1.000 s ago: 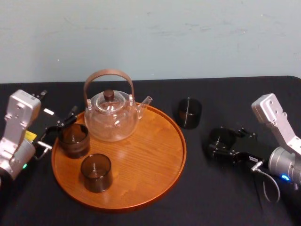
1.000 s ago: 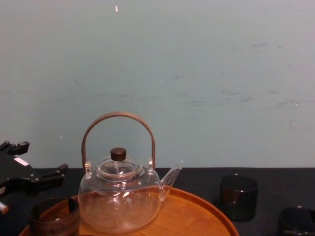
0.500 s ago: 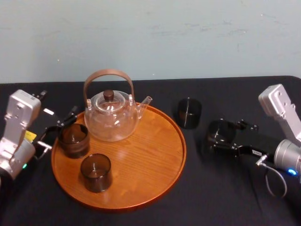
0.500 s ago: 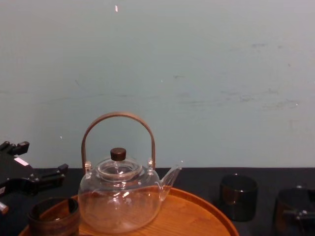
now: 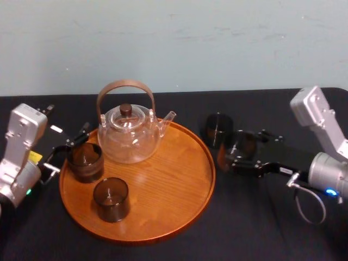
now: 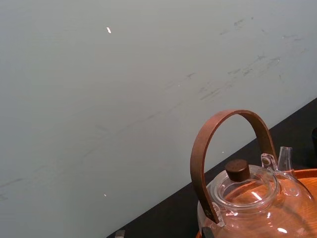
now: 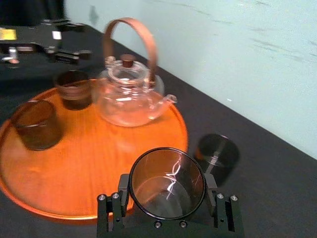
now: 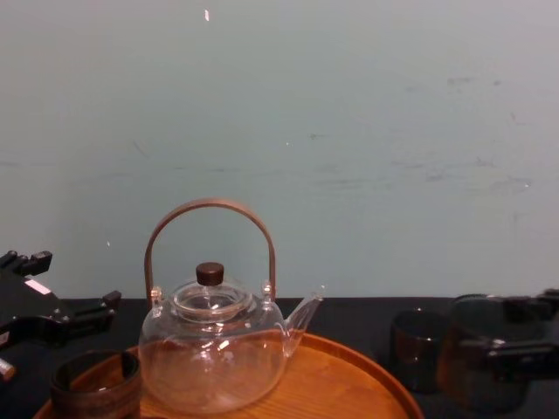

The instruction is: Pick up the glass from the table and place it on the tray.

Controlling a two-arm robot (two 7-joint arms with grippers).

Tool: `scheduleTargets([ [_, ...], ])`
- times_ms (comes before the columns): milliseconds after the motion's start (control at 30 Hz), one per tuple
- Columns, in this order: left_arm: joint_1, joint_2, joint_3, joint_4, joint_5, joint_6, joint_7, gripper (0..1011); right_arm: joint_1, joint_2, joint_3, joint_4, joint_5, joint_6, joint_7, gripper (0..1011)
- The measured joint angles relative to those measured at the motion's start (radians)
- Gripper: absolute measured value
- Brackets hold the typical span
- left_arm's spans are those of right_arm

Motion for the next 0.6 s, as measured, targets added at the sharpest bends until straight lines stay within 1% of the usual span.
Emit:
scheduleTargets([
  [133,0.0,0.0,0.0,0.0,0.0,0.0,0.0,1001,0.021,-0.004,-0.038,-0.002,-0.001,-0.003,0.016,905],
  [167,0.0,0.0,0.0,0.0,0.0,0.0,0.0,1001,0.031,-0.01,-0.055,0.001,-0.002,-0.005,0.02,905],
  [267,0.0,0.0,0.0,0.0,0.0,0.0,0.0,1001,0.047,-0.02,-0.08,0.007,-0.006,-0.009,0.025,905],
  [300,0.0,0.0,0.0,0.0,0.0,0.0,0.0,1001,0.056,-0.026,-0.095,0.012,-0.01,-0.012,0.029,905],
  [367,0.0,0.0,0.0,0.0,0.0,0.0,0.0,1002,0.066,-0.032,-0.109,0.017,-0.012,-0.014,0.032,904],
  [467,0.0,0.0,0.0,0.0,0.0,0.0,0.0,1001,0.089,-0.049,-0.144,0.034,-0.017,-0.015,0.042,905],
  [500,0.0,0.0,0.0,0.0,0.0,0.0,0.0,1001,0.089,-0.049,-0.144,0.034,-0.017,-0.015,0.042,905],
  [600,0.0,0.0,0.0,0.0,0.0,0.0,0.0,1001,0.11,-0.067,-0.176,0.052,-0.02,-0.017,0.052,905],
])
